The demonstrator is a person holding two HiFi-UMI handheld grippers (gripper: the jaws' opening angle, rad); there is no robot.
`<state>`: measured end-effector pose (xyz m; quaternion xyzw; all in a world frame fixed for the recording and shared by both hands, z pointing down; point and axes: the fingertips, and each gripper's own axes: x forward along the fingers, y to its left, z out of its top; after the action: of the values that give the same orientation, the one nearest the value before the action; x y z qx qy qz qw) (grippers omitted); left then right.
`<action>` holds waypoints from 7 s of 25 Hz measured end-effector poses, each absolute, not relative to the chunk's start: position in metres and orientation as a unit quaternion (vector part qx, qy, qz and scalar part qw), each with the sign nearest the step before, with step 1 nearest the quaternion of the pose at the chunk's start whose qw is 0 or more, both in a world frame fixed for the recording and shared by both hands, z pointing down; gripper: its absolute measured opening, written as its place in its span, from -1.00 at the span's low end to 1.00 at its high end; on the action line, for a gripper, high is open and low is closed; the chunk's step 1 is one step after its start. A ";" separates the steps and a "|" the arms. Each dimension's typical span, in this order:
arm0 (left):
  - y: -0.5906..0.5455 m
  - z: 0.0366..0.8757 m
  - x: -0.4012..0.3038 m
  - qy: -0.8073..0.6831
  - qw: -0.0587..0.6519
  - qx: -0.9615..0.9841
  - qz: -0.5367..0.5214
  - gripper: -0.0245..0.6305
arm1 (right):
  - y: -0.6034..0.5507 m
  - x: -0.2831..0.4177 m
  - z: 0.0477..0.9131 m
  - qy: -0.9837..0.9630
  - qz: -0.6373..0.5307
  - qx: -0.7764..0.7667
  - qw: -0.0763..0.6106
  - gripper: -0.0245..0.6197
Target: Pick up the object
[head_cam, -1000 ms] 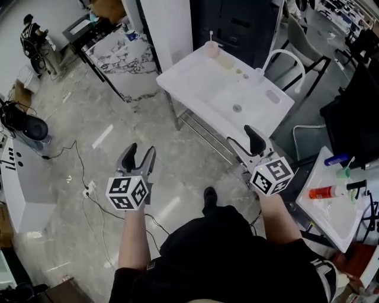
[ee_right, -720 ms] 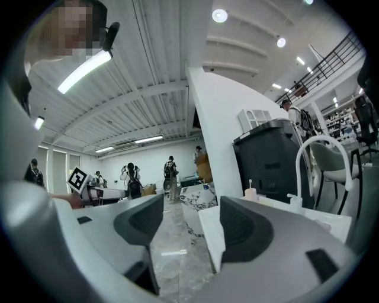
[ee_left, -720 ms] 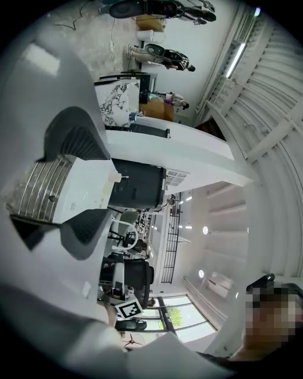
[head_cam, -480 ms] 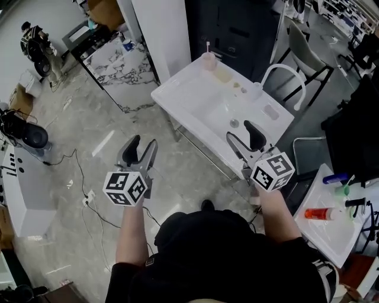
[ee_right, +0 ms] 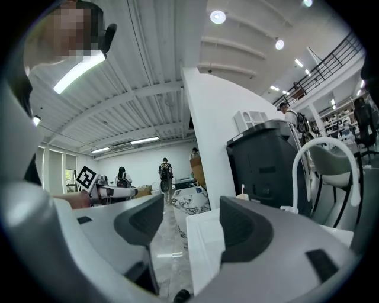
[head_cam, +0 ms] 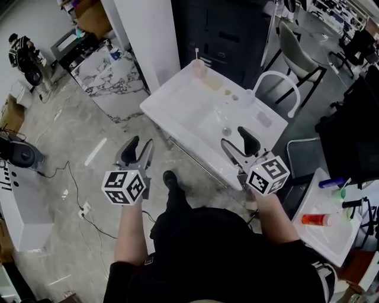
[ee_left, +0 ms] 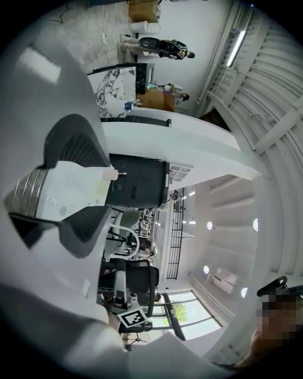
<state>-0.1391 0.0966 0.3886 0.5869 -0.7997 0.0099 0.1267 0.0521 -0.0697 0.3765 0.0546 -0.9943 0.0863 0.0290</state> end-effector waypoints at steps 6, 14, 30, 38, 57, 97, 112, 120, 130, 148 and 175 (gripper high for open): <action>0.057 0.403 -0.180 -0.785 0.132 0.605 0.012 -0.34 | -0.092 0.011 0.391 -0.992 0.093 0.067 0.045 -0.10; 0.000 0.422 -0.267 -0.754 0.149 0.639 0.010 -0.34 | -0.135 -0.077 0.407 -0.988 0.099 0.094 0.074 -0.10; -0.119 0.424 -0.362 -0.673 0.125 0.727 0.055 -0.34 | -0.200 -0.172 0.398 -0.975 0.088 0.181 0.096 -0.10; -0.174 0.421 -0.312 -0.647 0.122 0.747 0.093 -0.34 | -0.238 -0.118 0.398 -0.970 0.106 0.206 0.074 -0.10; -0.300 0.497 -0.220 -0.508 0.108 0.815 0.257 -0.34 | -0.285 -0.076 0.456 -0.951 0.173 0.245 0.076 -0.10; -0.385 0.727 -0.208 -0.308 0.068 0.768 0.557 -0.25 | -0.326 -0.057 0.514 -0.915 0.245 0.306 0.099 -0.10; -0.376 0.696 -0.205 -0.365 0.058 0.743 0.558 -0.83 | -0.302 -0.043 0.496 -0.920 0.235 0.301 0.091 -0.10; -0.346 0.669 -0.193 -0.394 0.065 0.747 0.531 -0.83 | -0.273 -0.027 0.491 -0.927 0.227 0.281 0.097 -0.10; -0.296 0.612 -0.207 -0.473 0.104 0.745 0.458 -0.83 | -0.253 0.000 0.481 -0.936 0.207 0.269 0.094 -0.19; -0.255 0.544 -0.283 -0.535 0.134 0.759 0.347 -0.83 | -0.272 -0.042 0.444 -0.934 0.172 0.304 0.070 -0.54; -0.249 0.365 -0.347 -0.597 0.047 0.790 0.131 -0.83 | -0.276 -0.071 0.392 -0.934 0.103 0.338 0.058 -0.81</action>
<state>-0.3466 -0.2485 0.3653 0.7903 -0.5967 0.1308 0.0470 -0.0709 -0.2756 0.3917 0.3384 -0.9335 0.1030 0.0582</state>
